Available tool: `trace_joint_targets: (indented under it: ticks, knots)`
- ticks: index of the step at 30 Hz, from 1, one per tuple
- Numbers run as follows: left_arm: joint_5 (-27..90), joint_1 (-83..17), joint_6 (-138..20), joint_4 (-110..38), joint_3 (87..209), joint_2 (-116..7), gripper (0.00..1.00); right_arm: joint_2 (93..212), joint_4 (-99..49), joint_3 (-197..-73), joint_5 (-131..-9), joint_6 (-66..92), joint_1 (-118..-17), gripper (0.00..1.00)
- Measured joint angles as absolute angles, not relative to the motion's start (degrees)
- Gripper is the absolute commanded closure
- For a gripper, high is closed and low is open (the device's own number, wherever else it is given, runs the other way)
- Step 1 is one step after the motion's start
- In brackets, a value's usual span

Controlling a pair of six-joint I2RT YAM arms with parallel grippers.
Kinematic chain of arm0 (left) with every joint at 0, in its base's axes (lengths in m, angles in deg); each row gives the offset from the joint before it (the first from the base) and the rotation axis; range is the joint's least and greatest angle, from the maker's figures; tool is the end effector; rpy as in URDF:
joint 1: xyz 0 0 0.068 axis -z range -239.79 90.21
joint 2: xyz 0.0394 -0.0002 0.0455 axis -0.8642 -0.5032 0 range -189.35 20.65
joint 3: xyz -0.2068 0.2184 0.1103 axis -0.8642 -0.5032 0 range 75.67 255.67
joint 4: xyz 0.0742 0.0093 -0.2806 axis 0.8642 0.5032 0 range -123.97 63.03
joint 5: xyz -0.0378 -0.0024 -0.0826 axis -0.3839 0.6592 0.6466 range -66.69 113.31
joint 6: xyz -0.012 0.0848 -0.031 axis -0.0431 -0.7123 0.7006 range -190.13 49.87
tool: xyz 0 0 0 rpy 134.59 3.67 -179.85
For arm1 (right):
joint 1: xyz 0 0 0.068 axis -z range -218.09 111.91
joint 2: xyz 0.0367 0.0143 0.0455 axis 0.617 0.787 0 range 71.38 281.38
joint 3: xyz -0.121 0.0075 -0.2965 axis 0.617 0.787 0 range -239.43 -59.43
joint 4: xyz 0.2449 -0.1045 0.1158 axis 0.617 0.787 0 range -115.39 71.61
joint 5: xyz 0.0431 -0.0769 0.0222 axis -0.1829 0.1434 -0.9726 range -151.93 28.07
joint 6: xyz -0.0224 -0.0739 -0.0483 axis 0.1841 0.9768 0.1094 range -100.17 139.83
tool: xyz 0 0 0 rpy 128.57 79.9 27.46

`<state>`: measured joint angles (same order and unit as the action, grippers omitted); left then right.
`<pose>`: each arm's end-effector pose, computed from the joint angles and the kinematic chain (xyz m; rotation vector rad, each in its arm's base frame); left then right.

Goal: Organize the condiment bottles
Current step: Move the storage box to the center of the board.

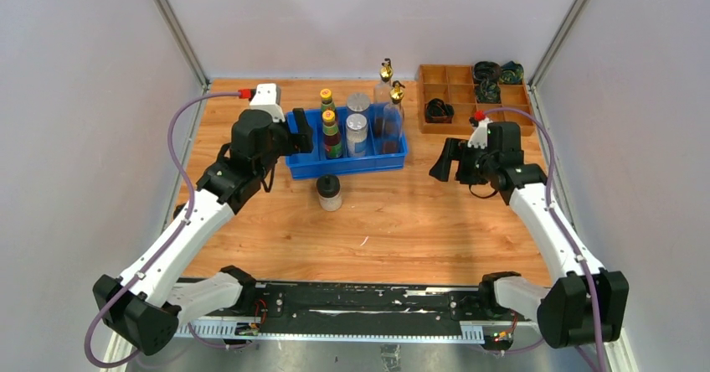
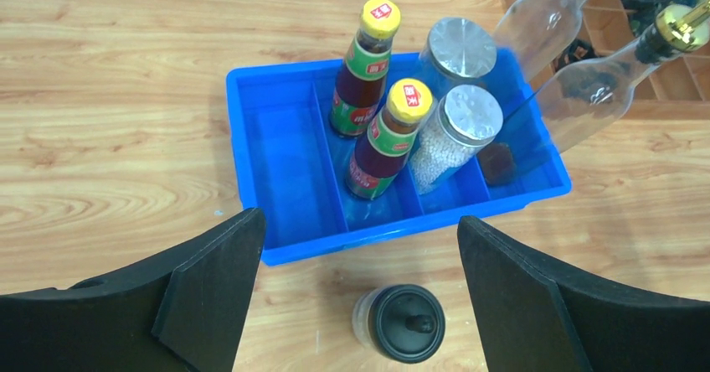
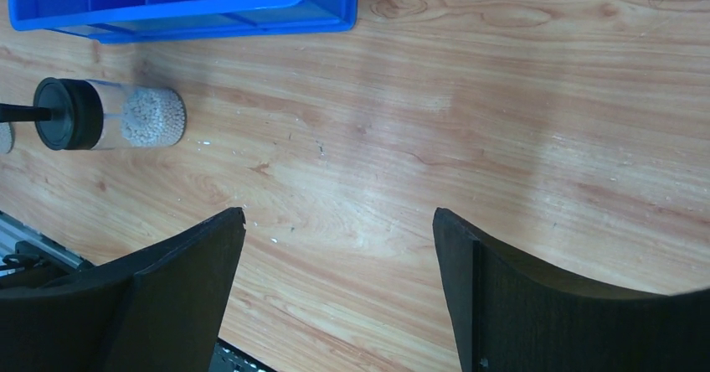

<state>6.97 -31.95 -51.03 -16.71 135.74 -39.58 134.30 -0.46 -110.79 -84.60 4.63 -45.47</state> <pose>0.2634 -0.1131 0.3988 -0.0538 1.8721 -0.2995 0.2733 0.0672 0.3069 -0.0722 2.2264 0.6546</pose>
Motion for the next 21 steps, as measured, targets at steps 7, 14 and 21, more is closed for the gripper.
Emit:
trace_joint_targets:
  ticks: [7,14,21]
  knots:
    - [6.36,-31.95,-50.99,-14.11,135.76,-39.60,0.09,139.52,-1.44,-111.33,-82.88,5.88,-45.71,0.15]
    - [4.39,-31.95,-50.49,-13.17,135.28,-38.03,0.09,148.97,-0.92,-118.33,-80.19,8.00,-48.49,0.15]
    - [4.34,-31.95,-50.33,-13.02,133.88,-38.11,0.09,154.82,-0.74,-125.74,-78.79,9.26,-52.09,0.18]
